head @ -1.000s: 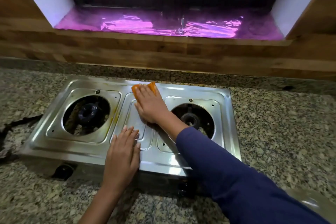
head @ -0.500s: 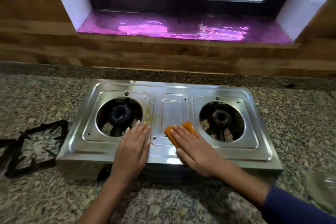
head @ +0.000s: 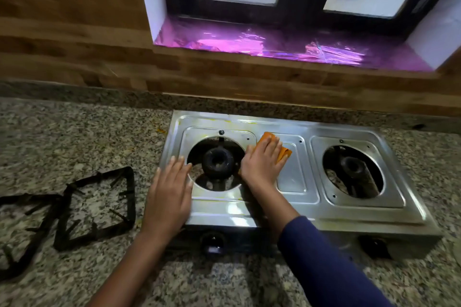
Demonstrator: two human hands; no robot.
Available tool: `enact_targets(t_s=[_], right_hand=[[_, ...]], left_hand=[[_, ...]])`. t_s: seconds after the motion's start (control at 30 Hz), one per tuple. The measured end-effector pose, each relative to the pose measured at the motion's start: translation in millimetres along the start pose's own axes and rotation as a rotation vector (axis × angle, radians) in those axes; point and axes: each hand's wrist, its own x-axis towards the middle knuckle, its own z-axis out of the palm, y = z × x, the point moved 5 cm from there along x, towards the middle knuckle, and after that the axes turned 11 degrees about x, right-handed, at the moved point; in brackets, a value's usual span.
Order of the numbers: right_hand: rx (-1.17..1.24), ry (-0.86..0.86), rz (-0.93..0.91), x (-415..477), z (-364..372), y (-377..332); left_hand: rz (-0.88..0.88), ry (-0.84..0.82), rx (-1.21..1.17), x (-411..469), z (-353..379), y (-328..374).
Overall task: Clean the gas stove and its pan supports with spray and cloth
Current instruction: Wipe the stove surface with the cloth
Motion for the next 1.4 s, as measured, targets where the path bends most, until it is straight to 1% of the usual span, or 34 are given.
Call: enact_targets(t_s=[0.1, 0.2, 0.27, 0.37, 0.43, 0.53, 0.6, 0.7, 0.83, 1.0, 1.07, 1.2, 1.27, 1.37, 1.4], right_hand=[[0.018, 0.032, 0.012, 36.8, 3.3, -14.9], [0.005, 0.038, -0.025, 71.6, 10.5, -31.4], [-0.033, -0.010, -0.109, 88.4, 16.6, -46.9], [-0.086, -0.124, -0.316, 98.6, 30.5, -76.4], [-0.082, -0.186, -0.466, 93.7, 42.9, -99.0], [-0.053, -0.259, -0.608, 78.3, 64.8, -133.1], [-0.049, -0.295, -0.656, 67.0, 79.1, -153.1], [-0.028, -0.330, -0.680, 50.2, 95.1, -178.1], [0.006, -0.358, -0.713, 22.2, 108.1, -196.4], [0.073, -0.393, -0.851, -27.7, 103.7, -186.6], [0.096, -0.390, -0.871, -51.2, 97.4, -174.6], [0.137, -0.451, -0.890, -92.1, 83.6, -146.6], [0.179, -0.494, -0.959, -112.4, 73.8, -135.9], [0.219, -0.617, -1.085, -139.6, 57.7, -122.9], [0.242, -0.661, -1.100, -146.8, 51.0, -118.3]], left_hand=[[-0.062, -0.025, 0.012, 4.9, 1.0, -30.9], [-0.090, -0.048, -0.044, 8.5, 7.6, -46.9], [-0.088, -0.054, -0.086, 8.2, 11.2, -48.6], [-0.090, -0.059, -0.155, 7.7, 14.2, -47.9], [-0.100, -0.060, -0.206, 8.1, 14.8, -48.6], [-0.098, -0.042, -0.246, 8.0, 13.7, -48.7], [-0.108, -0.031, -0.283, 7.9, 11.3, -48.5], [-0.153, -0.015, -0.380, 7.4, 6.9, -50.5], [-0.294, 0.043, -0.591, 6.2, -1.5, -60.9], [-0.452, 0.101, -0.704, 6.7, -14.8, -82.3], [-0.494, 0.109, -0.719, 9.4, -18.9, -92.8], [-0.505, 0.120, -0.762, 15.0, -26.8, -105.3], [-0.507, 0.113, -0.777, 14.3, -28.5, -105.7], [-0.494, 0.073, -0.816, 12.0, -26.8, -98.1], [-0.487, 0.054, -0.836, 9.9, -25.3, -93.8]])
